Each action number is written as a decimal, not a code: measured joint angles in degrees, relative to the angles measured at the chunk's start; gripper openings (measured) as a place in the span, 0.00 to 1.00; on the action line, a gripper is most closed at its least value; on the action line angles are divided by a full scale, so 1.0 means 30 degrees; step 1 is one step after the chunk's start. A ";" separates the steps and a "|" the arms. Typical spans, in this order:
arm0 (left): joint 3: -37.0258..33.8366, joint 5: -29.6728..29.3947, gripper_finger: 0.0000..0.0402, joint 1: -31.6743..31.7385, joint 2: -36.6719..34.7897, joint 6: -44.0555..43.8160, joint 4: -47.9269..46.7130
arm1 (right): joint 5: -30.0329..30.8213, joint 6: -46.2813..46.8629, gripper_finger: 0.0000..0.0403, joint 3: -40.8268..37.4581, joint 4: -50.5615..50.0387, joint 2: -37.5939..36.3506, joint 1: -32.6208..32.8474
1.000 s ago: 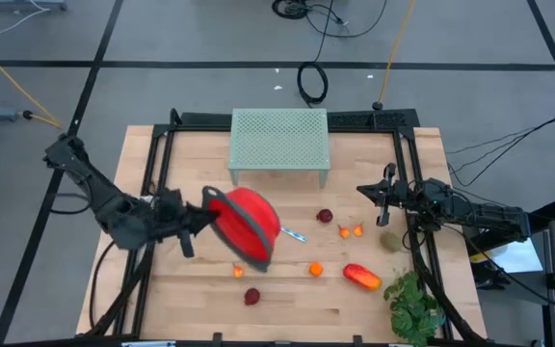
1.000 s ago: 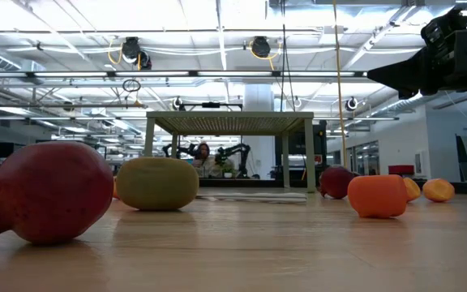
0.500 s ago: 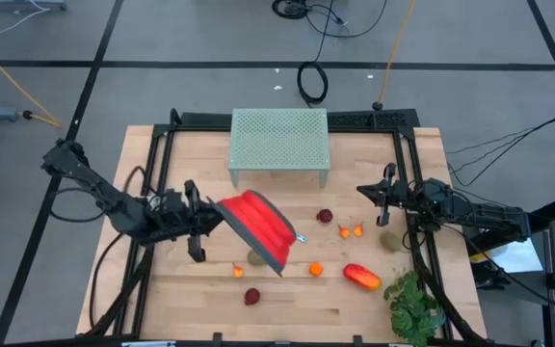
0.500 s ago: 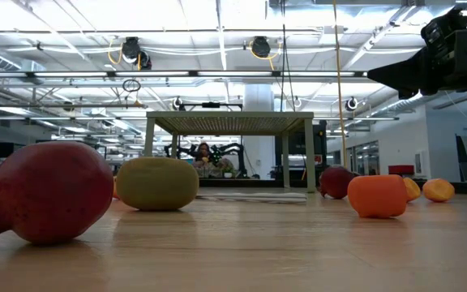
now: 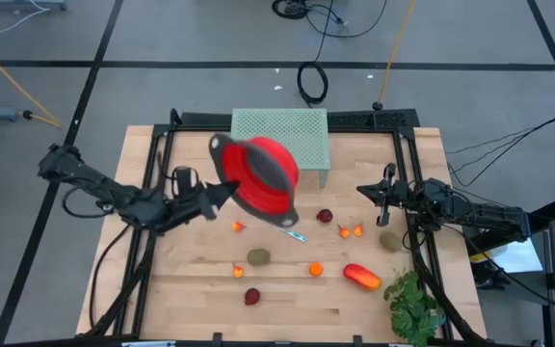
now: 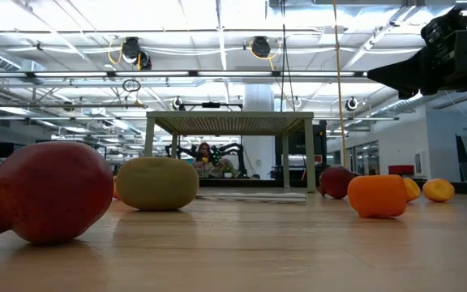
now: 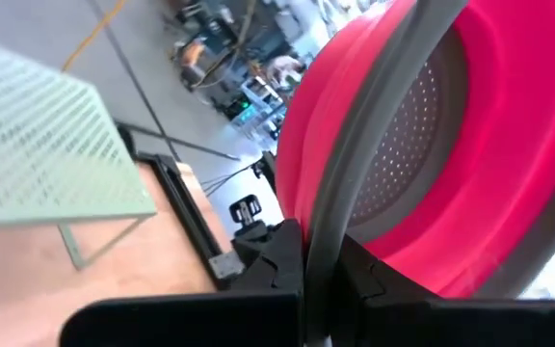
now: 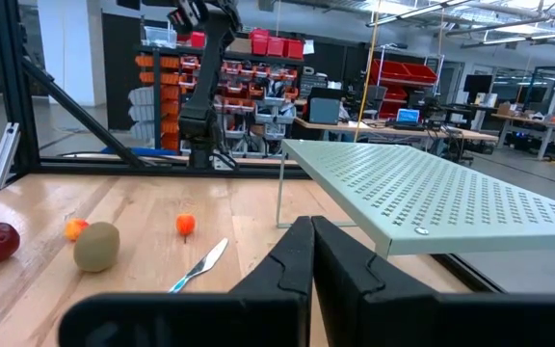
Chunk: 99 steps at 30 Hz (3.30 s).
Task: Pick & Place Fruit
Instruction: Put the red strainer bowl on the shelf
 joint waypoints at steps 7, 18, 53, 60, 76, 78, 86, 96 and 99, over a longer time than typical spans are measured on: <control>0.0520 0.3853 0.01 0.3053 -0.0087 -0.3249 -0.1356 | 0.0000 -0.0006 0.00 -0.0007 0.0000 0.0000 -0.0007; 0.4887 1.1692 0.01 0.9363 -0.0082 -0.7003 -1.2456 | 0.0000 -0.0007 0.00 0.0000 0.0000 0.0000 0.0000; 0.7136 2.3612 0.01 2.0609 0.3977 -0.5316 -1.8232 | 0.0015 -0.0007 0.00 0.0000 0.0000 0.0000 -0.0001; 1.2894 2.2119 0.01 2.1132 0.6578 -0.2222 -2.5170 | 0.0022 -0.0007 0.00 -0.0007 -0.0007 0.0000 -0.0007; 1.8918 2.3883 0.01 2.3594 1.1852 0.3286 -3.1187 | 0.0000 -0.0006 0.00 -0.0004 -0.0007 0.0000 0.0000; 1.8928 2.3903 0.01 2.3873 1.2002 0.4145 -3.1342 | 0.0000 -0.0007 0.00 -0.0001 -0.0007 0.0000 -0.0004; 1.8928 2.4988 0.01 2.4180 1.2121 0.5379 -3.1614 | 0.0000 -0.0007 0.00 0.0000 -0.0007 0.0003 0.0000; 1.8924 2.7494 0.01 2.4871 1.2418 1.0746 -3.1548 | 0.0006 -0.0007 0.00 0.0000 -0.0007 0.0002 0.0000; 1.8927 2.7559 0.01 2.5510 1.2651 1.0839 -3.1902 | 0.0000 0.0000 0.00 -0.0007 -0.0007 0.0000 0.0000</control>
